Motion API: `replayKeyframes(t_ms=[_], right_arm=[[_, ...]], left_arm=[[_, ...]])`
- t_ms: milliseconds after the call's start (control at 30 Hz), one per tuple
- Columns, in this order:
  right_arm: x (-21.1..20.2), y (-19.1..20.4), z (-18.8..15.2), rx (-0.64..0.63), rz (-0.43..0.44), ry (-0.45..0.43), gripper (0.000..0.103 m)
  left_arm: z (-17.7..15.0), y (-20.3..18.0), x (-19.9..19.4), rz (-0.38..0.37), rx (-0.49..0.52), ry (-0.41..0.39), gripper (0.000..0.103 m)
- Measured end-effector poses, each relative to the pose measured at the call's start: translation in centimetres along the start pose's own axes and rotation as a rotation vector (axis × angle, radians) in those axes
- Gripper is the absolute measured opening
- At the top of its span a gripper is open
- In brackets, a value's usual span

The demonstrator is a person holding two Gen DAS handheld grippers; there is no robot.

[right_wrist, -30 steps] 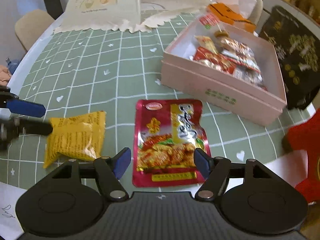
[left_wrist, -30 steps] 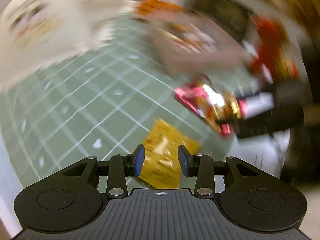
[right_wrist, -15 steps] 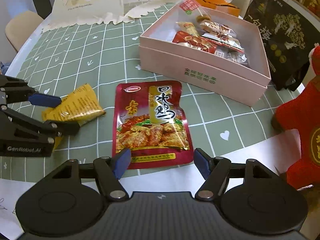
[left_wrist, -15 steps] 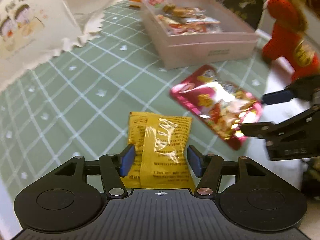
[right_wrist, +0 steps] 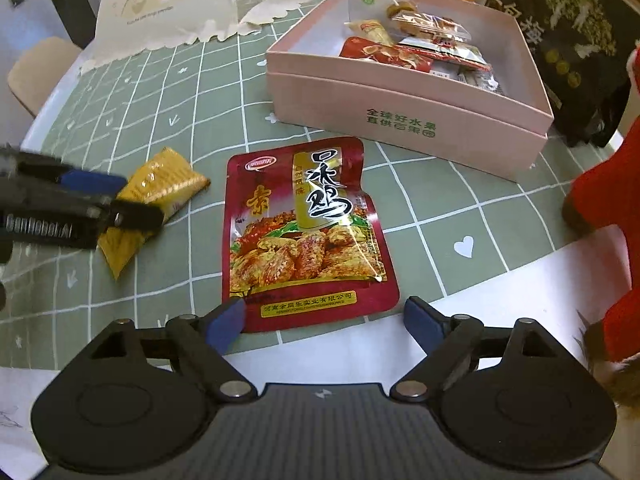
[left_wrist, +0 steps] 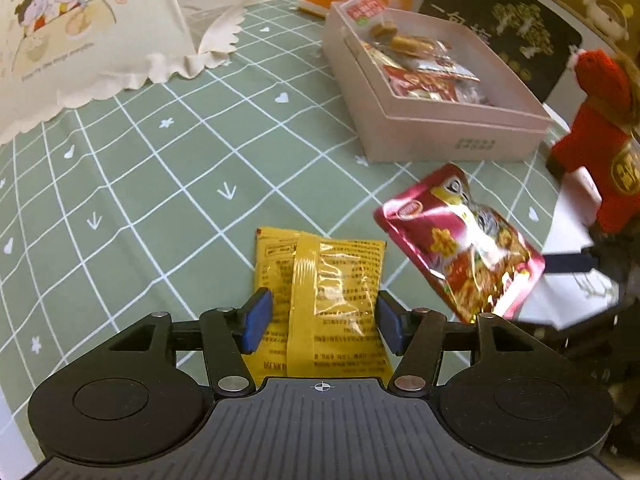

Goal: Organize snacks

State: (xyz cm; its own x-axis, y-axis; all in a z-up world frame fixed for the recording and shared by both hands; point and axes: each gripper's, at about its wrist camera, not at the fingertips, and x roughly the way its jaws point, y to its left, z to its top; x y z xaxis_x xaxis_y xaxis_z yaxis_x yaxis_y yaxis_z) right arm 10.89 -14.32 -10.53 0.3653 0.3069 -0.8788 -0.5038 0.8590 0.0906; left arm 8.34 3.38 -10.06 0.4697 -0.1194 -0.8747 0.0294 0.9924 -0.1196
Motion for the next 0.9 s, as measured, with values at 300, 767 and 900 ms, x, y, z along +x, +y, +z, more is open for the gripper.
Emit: replayKeyframes(t_ms=[300, 767, 900], right_arm=[[0.9, 0.8, -0.2, -0.024, -0.035, 0.005, 0.103], [0.9, 0.9, -0.1, -0.033, -0.034, 0.01, 0.103], [1.0, 1.1, 0.2, -0.054, -0.025, 0.026, 0.103]], left_arm=[[-0.1, 0.8, 0.1, 0.016, -0.052, -0.022, 0.062], [-0.5, 1.8, -0.7, -0.014, -0.056, -0.036, 0.073], [-0.4, 1.8, 0.5, -0.022, -0.071, 0.003, 0.078]])
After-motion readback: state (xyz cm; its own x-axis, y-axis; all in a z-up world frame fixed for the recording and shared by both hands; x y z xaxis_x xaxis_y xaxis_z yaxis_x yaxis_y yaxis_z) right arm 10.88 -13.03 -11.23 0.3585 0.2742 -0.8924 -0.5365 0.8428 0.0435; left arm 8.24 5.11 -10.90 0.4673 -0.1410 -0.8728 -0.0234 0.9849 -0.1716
